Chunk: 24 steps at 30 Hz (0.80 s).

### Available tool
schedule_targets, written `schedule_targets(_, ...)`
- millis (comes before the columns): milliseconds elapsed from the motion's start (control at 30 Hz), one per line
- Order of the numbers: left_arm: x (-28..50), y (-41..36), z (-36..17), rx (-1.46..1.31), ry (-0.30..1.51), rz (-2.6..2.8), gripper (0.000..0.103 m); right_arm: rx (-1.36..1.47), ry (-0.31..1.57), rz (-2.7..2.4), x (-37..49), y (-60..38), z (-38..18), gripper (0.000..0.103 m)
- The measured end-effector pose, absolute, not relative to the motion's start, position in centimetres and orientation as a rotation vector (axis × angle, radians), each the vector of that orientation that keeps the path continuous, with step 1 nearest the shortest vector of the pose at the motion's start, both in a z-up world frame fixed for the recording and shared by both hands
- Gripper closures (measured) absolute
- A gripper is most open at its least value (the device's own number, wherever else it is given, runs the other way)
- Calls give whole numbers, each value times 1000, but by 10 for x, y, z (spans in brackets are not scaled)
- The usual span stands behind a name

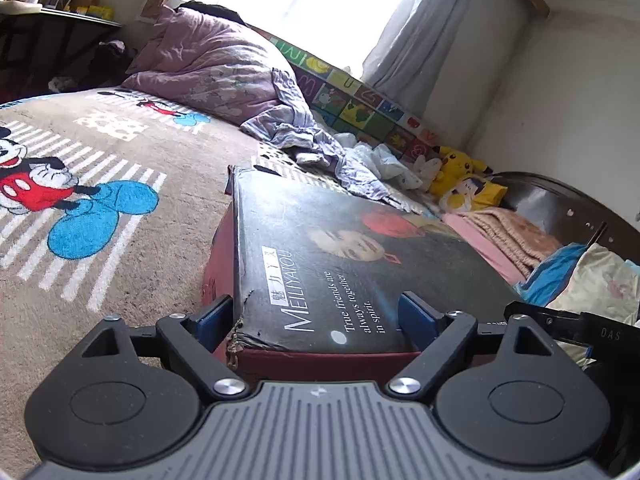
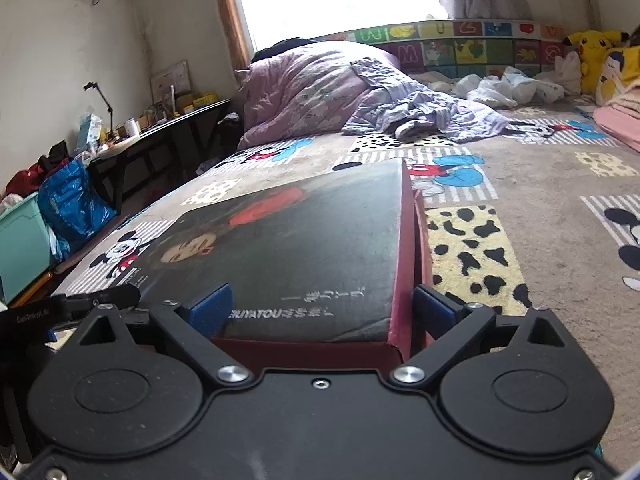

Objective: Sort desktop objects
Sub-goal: 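Press the black book flat onto the red box rim with both tools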

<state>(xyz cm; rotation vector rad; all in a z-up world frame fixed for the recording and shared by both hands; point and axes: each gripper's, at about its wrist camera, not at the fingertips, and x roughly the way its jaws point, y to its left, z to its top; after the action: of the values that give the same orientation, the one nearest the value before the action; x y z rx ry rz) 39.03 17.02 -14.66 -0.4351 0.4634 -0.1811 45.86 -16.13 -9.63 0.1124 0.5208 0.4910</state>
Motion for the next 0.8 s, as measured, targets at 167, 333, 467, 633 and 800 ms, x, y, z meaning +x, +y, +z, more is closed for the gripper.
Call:
schedule_targets(167,393,165,-144,-427,479,-161,10,121,509,484,456,-164,-97,5)
schedule_targets(333,392,164,-146,-439,467,-159,7,116,487,513,452,-164,-95,7)
schedule_targets(467,393,158,-143,-395,472,-143,7,80,437,526,446,-162,-89,7)
schedule_targets(633,395,148,-133,-300,489,-130,5,152,461,497,454,-171,-94,7)
schedule_targets(800,389,167,-133,-398,452,-134,5,271,512,471,466,-184,-103,7)
